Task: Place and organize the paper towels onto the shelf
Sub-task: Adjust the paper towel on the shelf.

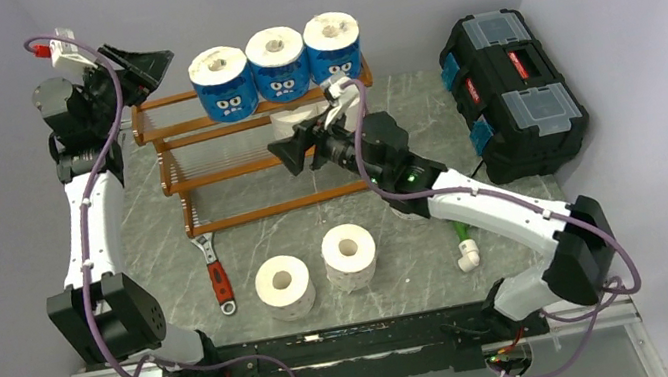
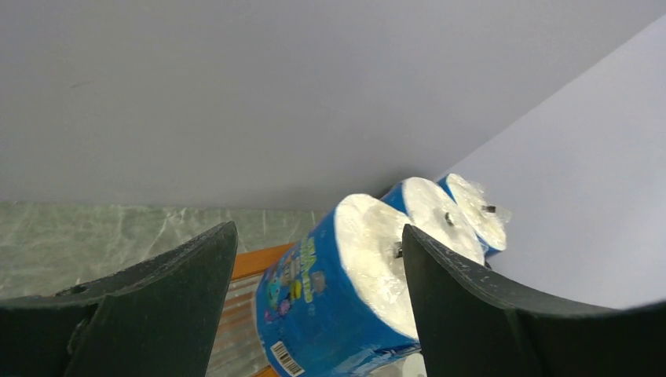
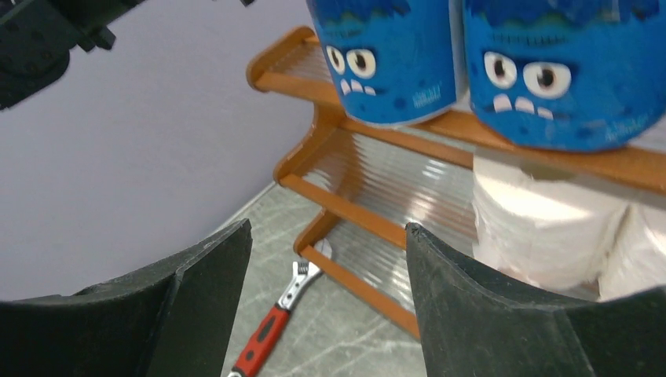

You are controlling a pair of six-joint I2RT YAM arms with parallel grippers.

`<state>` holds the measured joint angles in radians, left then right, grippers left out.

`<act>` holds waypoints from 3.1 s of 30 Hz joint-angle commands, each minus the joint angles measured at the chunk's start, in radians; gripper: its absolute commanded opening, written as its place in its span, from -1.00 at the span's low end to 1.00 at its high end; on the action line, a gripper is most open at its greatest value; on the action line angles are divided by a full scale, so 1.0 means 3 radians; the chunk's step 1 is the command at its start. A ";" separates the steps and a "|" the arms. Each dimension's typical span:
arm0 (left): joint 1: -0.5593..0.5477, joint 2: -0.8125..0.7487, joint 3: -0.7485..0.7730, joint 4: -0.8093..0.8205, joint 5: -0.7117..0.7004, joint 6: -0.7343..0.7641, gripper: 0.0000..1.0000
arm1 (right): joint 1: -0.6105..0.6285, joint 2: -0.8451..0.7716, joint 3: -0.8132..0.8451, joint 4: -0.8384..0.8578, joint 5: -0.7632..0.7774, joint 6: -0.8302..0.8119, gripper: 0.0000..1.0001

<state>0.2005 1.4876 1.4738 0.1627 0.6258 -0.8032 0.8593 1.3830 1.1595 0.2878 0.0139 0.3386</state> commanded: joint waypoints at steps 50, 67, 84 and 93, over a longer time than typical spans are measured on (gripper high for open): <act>-0.0258 0.0929 0.0523 0.0937 0.0757 -0.0493 0.30 | 0.0149 0.1827 0.1833 0.0431 0.0892 -0.0786 0.35; -0.0391 0.0993 0.0635 0.1085 0.0843 -0.0621 0.14 | 0.0160 0.1961 0.2047 0.0384 0.0930 -0.0799 0.35; -0.0520 0.1001 0.0768 0.1127 0.0915 -0.0609 0.06 | 0.0184 0.1957 0.2066 0.0441 0.0989 -0.0900 0.35; -0.0549 0.1044 0.0807 0.1151 0.0892 -0.0632 0.06 | 0.0185 0.1967 0.2128 0.0437 0.1036 -0.0996 0.35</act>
<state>0.0551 1.7969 1.6802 0.4667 0.8494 -0.9886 0.9123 1.9766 1.7348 0.3454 0.3149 0.0666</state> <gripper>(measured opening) 0.535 0.673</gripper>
